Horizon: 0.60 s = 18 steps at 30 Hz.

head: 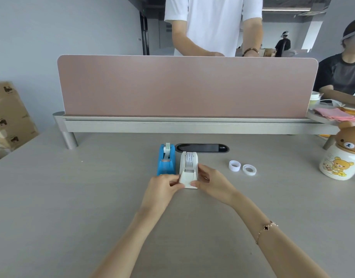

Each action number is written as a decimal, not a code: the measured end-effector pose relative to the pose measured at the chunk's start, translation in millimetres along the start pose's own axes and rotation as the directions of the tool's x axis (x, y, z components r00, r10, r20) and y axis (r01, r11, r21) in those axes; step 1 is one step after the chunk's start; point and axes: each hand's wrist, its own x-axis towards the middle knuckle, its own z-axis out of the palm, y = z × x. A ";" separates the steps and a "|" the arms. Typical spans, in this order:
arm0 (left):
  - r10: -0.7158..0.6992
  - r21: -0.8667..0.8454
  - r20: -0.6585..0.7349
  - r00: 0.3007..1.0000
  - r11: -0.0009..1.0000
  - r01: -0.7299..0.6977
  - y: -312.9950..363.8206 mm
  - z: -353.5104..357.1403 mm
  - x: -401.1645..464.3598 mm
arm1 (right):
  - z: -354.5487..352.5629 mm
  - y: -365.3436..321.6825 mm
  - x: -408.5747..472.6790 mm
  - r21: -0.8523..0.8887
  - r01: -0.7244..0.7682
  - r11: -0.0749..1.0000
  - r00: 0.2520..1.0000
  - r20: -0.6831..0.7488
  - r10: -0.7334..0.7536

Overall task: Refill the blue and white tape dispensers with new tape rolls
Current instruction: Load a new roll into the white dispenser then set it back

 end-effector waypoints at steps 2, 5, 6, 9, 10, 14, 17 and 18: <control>-0.006 0.031 -0.036 0.999 0.999 0.007 -0.6 3.2 3.7 | 0.1 3.4 5.5 0.016 0.008 1.000 1.000 -0.006 -0.008; -0.023 0.108 -0.090 0.996 0.994 0.032 2.1 5.7 8.0 | -0.2 5.6 11.2 0.039 0.019 0.999 1.000 -0.016 -0.019; -0.018 0.169 -0.111 0.994 0.985 0.037 2.7 5.6 9.4 | -0.4 5.9 12.7 0.051 0.021 0.998 1.000 -0.013 -0.020; 0.022 0.317 -0.144 0.989 0.948 0.025 4.8 5.8 11.8 | -1.8 7.1 16.4 0.064 0.035 0.997 0.999 -0.009 -0.034; 0.038 0.335 -0.154 0.987 0.942 0.016 4.5 6.5 12.4 | -1.9 7.9 17.6 0.073 0.039 0.997 0.999 -0.010 -0.038; 0.247 0.261 -0.343 0.906 0.952 -0.161 -3.8 6.0 13.4 | -0.1 13.7 20.6 0.108 0.043 0.993 0.999 -0.024 -0.040; 0.318 0.131 -0.450 0.835 0.948 -0.290 -8.5 -9.3 18.7 | 2.1 17.8 21.6 0.124 0.044 0.991 0.999 -0.029 -0.041; 0.260 0.050 -0.461 0.848 0.962 -0.267 -11.3 -15.9 21.7 | 2.4 18.0 22.0 0.125 0.047 0.991 0.999 -0.027 -0.044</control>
